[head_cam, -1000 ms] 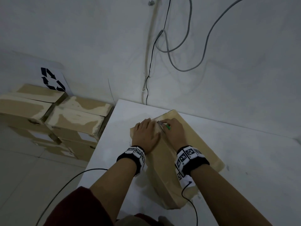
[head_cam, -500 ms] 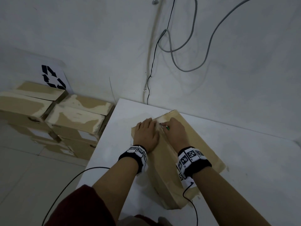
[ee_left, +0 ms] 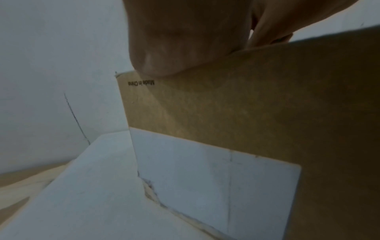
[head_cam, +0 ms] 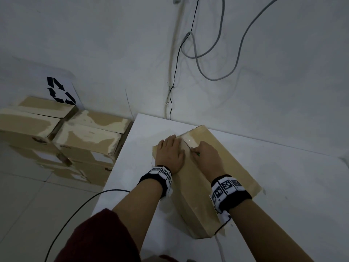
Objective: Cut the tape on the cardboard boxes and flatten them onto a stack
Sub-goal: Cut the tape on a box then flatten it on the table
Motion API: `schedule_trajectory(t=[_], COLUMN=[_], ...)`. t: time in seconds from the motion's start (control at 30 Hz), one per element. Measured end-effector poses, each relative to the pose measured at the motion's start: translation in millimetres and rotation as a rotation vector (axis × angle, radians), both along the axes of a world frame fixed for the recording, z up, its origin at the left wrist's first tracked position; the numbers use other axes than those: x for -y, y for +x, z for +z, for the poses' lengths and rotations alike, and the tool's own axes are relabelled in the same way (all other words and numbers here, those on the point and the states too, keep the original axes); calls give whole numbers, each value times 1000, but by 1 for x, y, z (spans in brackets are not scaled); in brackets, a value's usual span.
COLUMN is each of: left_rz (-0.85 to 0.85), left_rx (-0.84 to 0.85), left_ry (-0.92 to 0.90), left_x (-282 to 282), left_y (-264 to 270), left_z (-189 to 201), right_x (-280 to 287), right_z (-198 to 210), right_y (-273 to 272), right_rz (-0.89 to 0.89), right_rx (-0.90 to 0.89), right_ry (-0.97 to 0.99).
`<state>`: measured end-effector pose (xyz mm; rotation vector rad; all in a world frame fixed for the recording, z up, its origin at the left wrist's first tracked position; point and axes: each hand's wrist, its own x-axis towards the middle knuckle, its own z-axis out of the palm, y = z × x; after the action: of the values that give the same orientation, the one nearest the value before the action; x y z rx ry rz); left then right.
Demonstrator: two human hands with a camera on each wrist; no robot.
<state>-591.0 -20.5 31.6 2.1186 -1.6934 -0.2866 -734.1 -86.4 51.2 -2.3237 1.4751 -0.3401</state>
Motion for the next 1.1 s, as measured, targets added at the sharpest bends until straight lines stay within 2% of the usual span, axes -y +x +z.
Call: schedule_trajectory(t=[0.3, 0.53, 0.6, 0.63, 0.73, 0.8, 1.1], left_rz=[24, 105, 100, 34, -352, -474, -387], left_rx=[72, 198, 215, 203, 130, 155, 179], left_ry=[82, 388, 337, 254, 26, -41, 49], left_x=[2, -2, -10, -17, -49, -66, -67], left_y=[-6, -23, -31, -38, -70, -89, -98], left_z=[0, 15, 16, 13, 2, -3, -1], right_x=[-53, -105, -112, -113, -114, -114, -131], right_z=[5, 15, 17, 18, 20, 20, 12], right_y=[-75, -138, -144, -145, -144, -145, -171], right_rz=[-75, -124, -120, -110, -76, -75, -153], right_rx=[-31, -24, -6, -3, -32, -24, 89], right_ry=[-5, 48, 49, 45, 18, 18, 29])
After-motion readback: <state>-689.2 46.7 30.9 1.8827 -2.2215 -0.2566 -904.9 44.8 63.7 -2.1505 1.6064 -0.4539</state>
